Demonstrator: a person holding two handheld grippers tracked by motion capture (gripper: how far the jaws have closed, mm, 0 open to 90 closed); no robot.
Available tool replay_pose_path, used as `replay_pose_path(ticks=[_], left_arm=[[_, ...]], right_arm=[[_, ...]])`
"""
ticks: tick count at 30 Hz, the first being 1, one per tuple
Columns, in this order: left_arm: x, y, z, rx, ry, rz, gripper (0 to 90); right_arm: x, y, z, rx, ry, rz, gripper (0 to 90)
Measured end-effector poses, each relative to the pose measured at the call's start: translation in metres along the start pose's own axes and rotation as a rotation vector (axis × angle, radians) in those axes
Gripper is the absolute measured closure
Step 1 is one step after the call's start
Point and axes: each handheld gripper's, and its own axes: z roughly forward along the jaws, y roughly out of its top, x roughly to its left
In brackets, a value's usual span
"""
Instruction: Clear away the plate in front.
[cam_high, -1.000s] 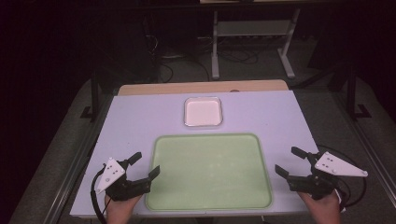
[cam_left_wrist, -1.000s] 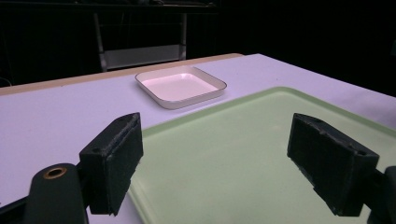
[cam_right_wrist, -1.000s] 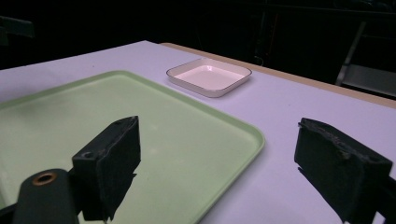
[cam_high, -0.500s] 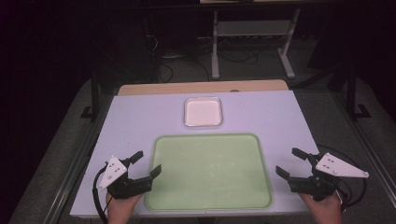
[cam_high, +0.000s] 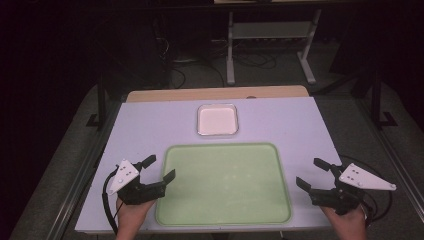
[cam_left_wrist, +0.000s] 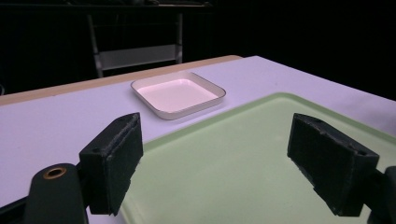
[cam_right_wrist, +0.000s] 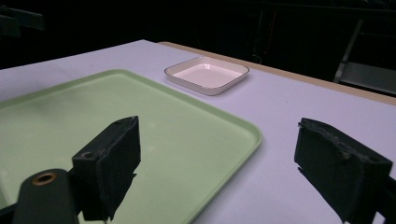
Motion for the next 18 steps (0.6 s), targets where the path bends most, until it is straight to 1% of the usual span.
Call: replay_pose_path(ticks=[9,11,14,17,18], left_arm=[[0.001,0.008,0.013,0.012,-0.025,0.008,17.5],[0.002,0.012,0.019,0.008,-0.035,-0.005,17.5],[0.002,0.015,0.024,0.012,-0.043,0.002,17.4],[0.002,0.018,0.028,0.015,-0.049,-0.002,17.4],[0.002,0.021,0.032,0.013,-0.057,0.001,17.4]], right_arm=[[-0.001,0.0,-0.002,-0.005,-0.006,0.003,13.6],[-0.002,0.0,-0.002,-0.005,-0.006,0.002,13.6],[-0.002,0.0,-0.002,-0.004,-0.004,0.007,13.6],[-0.002,0.0,-0.002,-0.005,-0.004,0.005,13.6],[-0.002,0.001,-0.002,-0.005,-0.005,0.004,13.6]])
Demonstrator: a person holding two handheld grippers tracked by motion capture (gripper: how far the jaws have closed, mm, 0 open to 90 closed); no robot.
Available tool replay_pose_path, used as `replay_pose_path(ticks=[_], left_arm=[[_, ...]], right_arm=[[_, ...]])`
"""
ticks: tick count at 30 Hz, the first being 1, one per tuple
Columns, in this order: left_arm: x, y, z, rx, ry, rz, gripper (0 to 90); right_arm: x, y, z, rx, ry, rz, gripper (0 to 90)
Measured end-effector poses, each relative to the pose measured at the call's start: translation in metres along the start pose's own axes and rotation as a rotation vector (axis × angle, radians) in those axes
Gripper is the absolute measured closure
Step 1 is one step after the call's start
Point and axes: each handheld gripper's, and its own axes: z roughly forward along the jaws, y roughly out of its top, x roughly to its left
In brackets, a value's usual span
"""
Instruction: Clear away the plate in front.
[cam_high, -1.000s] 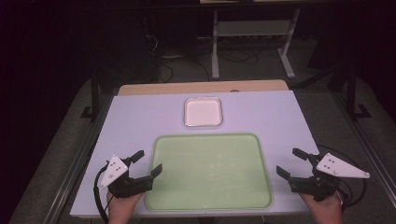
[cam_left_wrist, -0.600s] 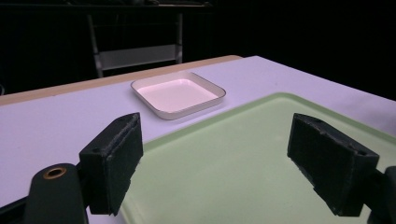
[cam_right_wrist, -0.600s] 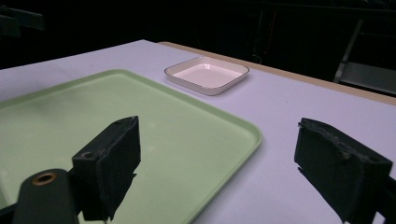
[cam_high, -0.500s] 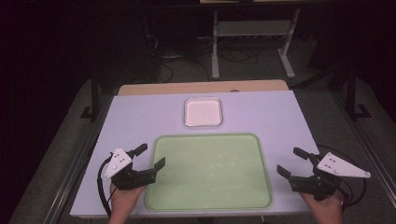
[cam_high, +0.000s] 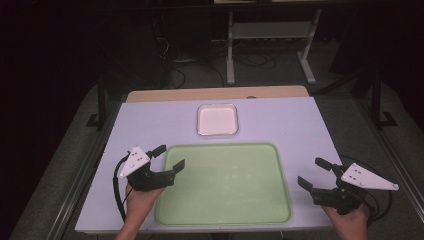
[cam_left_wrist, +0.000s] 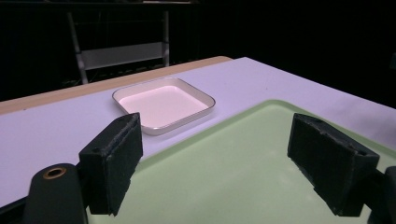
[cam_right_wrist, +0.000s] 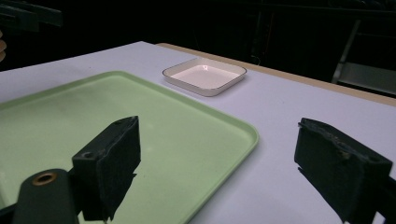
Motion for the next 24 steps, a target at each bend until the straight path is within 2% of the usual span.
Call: replay_pose_path(ticks=[15,24], left_arm=[[0.004,0.014,0.024,0.009,-0.028,-0.002,17.4],[0.005,0.024,0.039,0.016,-0.035,0.016,17.4]], right_arm=[[-0.001,-0.001,0.0,0.003,-0.003,0.001,13.6],[0.0,0.0,0.0,0.005,0.0,-0.002,13.6]])
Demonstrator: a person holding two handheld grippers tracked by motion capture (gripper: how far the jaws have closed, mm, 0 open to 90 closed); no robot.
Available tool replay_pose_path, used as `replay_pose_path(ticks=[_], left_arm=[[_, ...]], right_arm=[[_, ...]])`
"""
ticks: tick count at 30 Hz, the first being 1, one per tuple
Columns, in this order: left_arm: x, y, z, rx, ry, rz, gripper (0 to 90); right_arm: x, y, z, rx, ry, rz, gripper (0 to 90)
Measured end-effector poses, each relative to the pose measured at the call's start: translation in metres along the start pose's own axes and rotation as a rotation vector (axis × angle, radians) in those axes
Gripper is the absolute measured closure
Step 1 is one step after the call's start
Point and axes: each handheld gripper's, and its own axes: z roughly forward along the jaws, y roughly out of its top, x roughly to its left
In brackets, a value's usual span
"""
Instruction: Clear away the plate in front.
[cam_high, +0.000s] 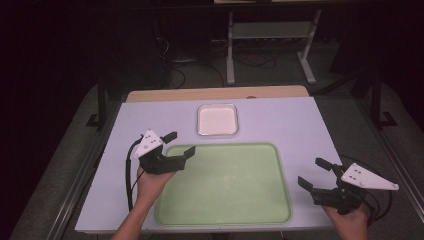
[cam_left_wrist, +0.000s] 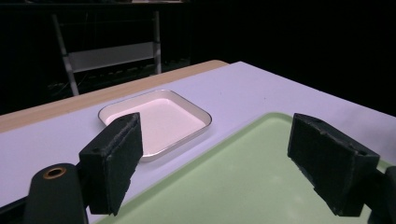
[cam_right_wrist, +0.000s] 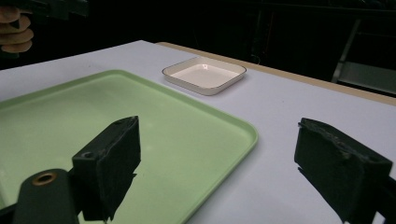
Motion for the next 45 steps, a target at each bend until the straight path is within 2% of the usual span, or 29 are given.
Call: replay_pose_path(ticks=[12,19,30,38,45], left_arm=[[0.005,0.011,0.025,0.011,-0.013,-0.001,17.4],[0.009,0.015,0.035,0.009,-0.012,-0.006,17.6],[0.019,0.035,0.056,0.0,0.001,0.006,17.7],[0.03,0.048,0.074,0.013,0.018,0.002,18.0],[0.044,0.061,0.092,0.019,0.057,-0.003,18.5]], right_arm=[[0.0,0.001,0.001,0.003,-0.001,-0.005,13.6],[-0.001,0.001,0.001,0.001,-0.003,-0.002,13.6],[-0.001,0.002,0.003,0.002,0.002,-0.004,13.7],[-0.001,0.002,0.004,0.003,0.001,-0.007,13.6],[-0.002,0.002,0.003,0.004,-0.001,-0.008,13.6]])
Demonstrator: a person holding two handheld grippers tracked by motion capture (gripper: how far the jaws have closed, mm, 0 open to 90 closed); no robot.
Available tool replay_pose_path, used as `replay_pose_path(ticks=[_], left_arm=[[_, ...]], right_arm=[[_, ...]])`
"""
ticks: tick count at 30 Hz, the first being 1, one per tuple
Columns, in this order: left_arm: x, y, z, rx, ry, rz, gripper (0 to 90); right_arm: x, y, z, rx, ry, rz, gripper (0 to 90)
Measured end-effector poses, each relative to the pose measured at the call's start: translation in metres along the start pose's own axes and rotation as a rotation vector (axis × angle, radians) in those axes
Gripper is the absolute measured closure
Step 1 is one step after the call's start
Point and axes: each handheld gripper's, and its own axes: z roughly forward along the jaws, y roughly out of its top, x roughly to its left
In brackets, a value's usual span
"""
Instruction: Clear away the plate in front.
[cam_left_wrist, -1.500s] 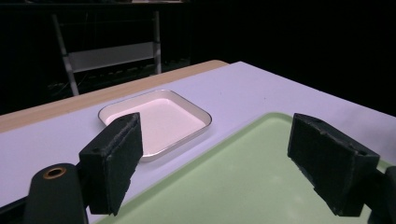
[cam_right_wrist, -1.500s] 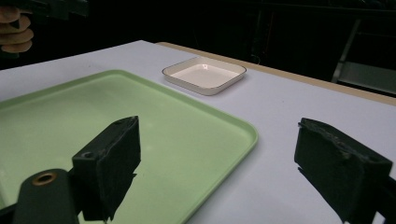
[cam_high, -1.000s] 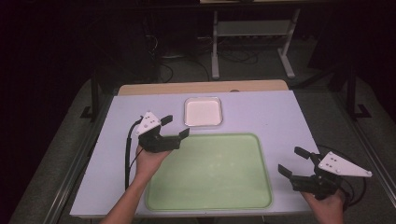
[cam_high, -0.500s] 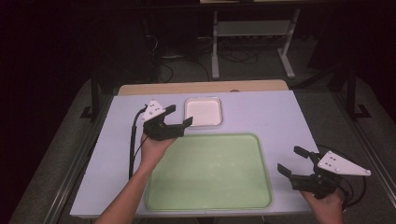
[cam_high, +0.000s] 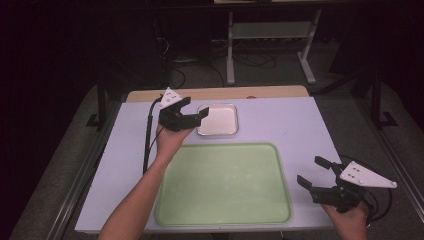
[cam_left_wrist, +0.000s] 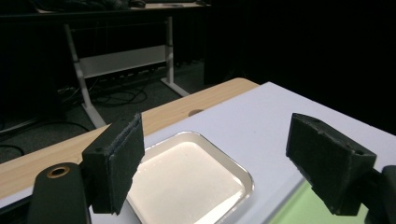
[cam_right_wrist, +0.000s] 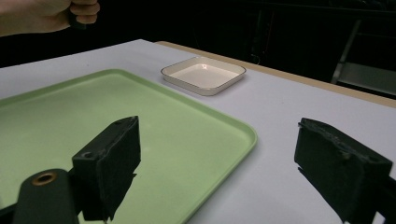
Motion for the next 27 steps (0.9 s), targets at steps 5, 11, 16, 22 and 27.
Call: replay_pose_path(ticks=[5,11,16,22,27], left_arm=[[0.005,0.006,0.008,-0.011,0.004,-0.01,18.4],[0.014,0.007,0.021,-0.001,0.028,-0.027,18.6],[0.02,0.003,0.03,0.004,0.039,-0.044,18.6],[0.03,-0.011,0.047,0.048,0.065,-0.092,18.7],[0.039,-0.019,0.055,0.065,0.091,-0.132,20.6]], right_arm=[[-0.001,0.0,0.0,-0.001,-0.002,-0.002,13.6],[-0.001,0.0,0.001,0.002,0.001,0.0,13.6],[-0.001,0.0,0.001,0.005,0.002,-0.002,13.6],[-0.001,0.0,0.0,0.003,0.0,0.0,13.6],[-0.002,0.0,0.0,0.003,-0.001,-0.002,13.6]])
